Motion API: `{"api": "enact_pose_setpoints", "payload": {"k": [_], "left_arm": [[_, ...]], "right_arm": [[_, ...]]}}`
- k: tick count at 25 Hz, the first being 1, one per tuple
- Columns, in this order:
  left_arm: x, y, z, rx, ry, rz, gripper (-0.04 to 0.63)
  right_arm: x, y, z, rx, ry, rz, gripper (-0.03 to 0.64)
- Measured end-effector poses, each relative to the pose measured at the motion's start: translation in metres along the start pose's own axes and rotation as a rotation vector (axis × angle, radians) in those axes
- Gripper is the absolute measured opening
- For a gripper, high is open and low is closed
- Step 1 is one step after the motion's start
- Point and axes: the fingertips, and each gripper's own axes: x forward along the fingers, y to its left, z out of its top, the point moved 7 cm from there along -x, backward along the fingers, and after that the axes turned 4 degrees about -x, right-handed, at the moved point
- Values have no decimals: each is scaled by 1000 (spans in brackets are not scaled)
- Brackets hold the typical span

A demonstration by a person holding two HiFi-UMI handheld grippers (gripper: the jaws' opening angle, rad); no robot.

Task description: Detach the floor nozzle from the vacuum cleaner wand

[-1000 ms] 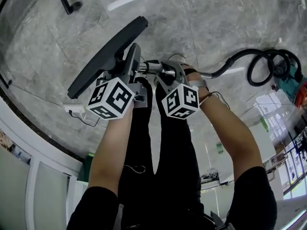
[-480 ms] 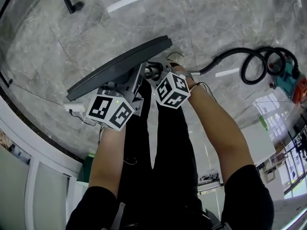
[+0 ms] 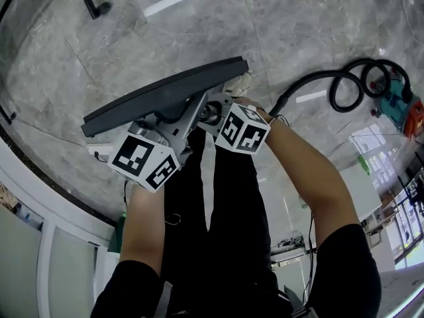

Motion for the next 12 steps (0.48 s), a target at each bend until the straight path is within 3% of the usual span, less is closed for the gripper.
{"api": "enact_pose_setpoints", "payload": {"k": [2,3,4,5,7,8,9,10,12], "left_arm": [[0,-13,2,28,23,-55,118],[1,-15,2,27,26,-66,118],[2,-14,2,12,24,-61,118],[2,-10,2,-16,17,-41,118],[-1,0,7,-95,-9,21,118],[-3,5,10,-133,-25,49,118],[-5,10,12,-164,-34,71,118],[-8,14,11,-182,-33,85,118],[-16,18,4,-194,-12,98,118]], "right_arm": [[-7,12,0,21,-38,103,133],[-10,13,-1,27,-50,95,130],[-12,11,-2,27,-51,19,130],[-13,9,-3,19,-40,-141,129],[-14,3,-3,-13,18,-612,95],[-12,-2,-2,-21,46,-789,89],[-10,-4,0,-25,59,-857,81],[-6,-1,0,-25,58,-811,77],[3,11,-2,-9,29,-519,74]]}}
